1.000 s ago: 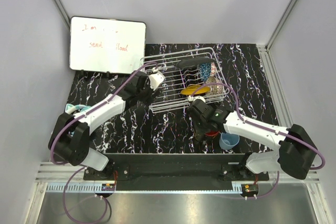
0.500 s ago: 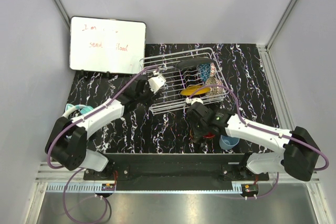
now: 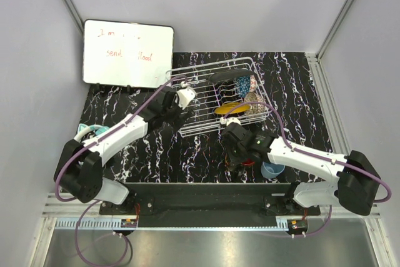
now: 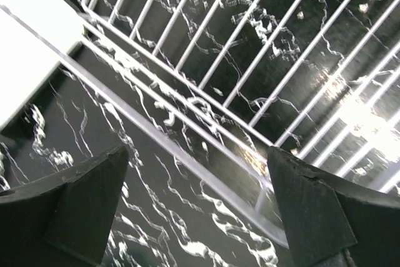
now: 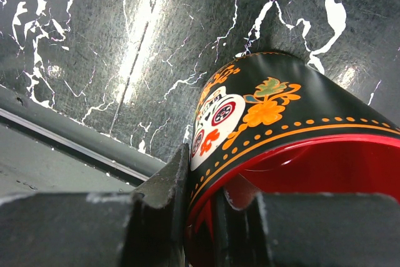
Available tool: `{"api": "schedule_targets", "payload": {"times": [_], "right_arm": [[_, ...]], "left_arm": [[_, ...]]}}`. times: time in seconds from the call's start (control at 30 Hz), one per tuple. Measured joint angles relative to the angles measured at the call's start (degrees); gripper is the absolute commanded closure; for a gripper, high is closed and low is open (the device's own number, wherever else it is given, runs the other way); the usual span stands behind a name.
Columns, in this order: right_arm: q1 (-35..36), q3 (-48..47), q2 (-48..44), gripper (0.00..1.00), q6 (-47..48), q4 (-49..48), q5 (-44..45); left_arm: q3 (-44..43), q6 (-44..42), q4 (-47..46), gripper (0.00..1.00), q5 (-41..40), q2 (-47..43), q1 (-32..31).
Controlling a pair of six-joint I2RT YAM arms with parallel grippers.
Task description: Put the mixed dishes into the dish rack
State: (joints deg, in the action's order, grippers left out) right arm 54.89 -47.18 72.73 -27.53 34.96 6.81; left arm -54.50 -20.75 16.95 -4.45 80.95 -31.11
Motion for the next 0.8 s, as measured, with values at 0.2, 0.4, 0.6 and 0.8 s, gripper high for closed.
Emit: {"api": "schedule_targets", "payload": {"times": [0.2, 0.4, 0.6, 0.8], "right_arm": [[0.0, 0.0, 0.1, 0.96, 0.0, 0.0, 0.0], [0.1, 0.0, 0.1, 0.96, -0.2, 0.0, 0.1], [0.1, 0.6, -0.5, 0.97, -1.2, -0.7, 0.7], [0.1, 1.9, -2.2, 0.99, -2.5, -1.6, 1.2]], "left_arm": [[-4.8, 8.6, 5.4, 0.01, -3.5, 0.0, 0.0], [-7.8, 15.8, 8.0, 0.01, -6.5, 4.0, 0.2], [-9.3, 22.4, 10.5, 0.23, -7.7, 11.5, 0.6], [-10.0, 24.2, 10.0, 0.56, -6.9, 13.9, 0.7]]}}
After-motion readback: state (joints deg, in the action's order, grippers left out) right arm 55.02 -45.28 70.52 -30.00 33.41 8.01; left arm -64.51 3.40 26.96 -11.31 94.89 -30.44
